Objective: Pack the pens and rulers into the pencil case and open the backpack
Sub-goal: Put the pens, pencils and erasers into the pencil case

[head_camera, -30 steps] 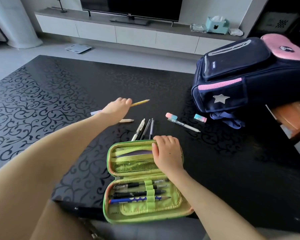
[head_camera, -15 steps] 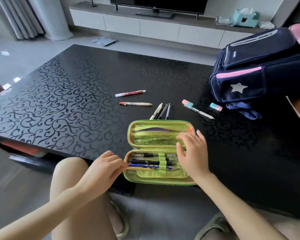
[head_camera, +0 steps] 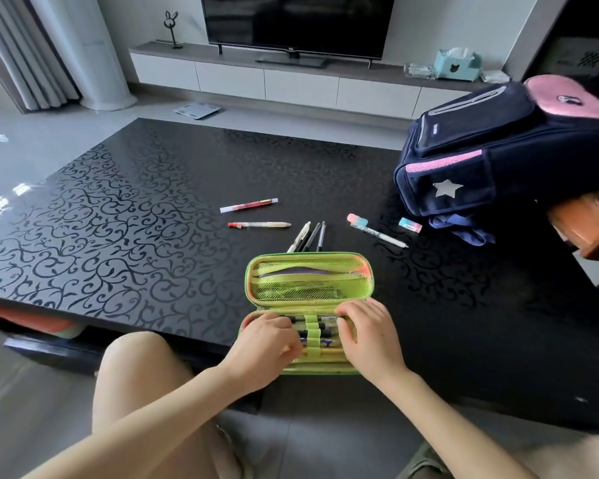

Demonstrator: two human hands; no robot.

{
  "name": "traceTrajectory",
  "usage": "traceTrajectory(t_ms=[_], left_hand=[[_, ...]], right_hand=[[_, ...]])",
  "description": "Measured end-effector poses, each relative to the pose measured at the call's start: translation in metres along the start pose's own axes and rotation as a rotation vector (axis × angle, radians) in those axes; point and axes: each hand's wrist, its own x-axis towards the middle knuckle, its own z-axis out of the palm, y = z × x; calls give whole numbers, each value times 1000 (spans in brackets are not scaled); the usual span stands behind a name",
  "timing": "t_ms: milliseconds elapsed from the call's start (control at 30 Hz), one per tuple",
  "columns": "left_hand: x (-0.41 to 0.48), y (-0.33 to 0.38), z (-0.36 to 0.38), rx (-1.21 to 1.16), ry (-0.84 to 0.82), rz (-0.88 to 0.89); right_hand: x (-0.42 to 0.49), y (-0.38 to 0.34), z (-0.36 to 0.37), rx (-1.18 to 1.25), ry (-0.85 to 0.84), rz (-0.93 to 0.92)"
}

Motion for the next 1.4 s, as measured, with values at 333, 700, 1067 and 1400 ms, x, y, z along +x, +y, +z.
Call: traceTrajectory(t_ms=[333, 700, 1067, 1400], left_hand=[[66, -41, -57, -22, 161, -347], [201, -74, -21, -49, -284, -593], [211, -99, -8, -141, -333, -603], [221, -61, -7, 179, -379, -452]], right_hand=[[76, 10, -21, 3, 29, 201], [201, 9, 38, -170, -448, 749], [222, 20, 63, -27, -503, 843], [214, 56, 42, -269, -413, 718]])
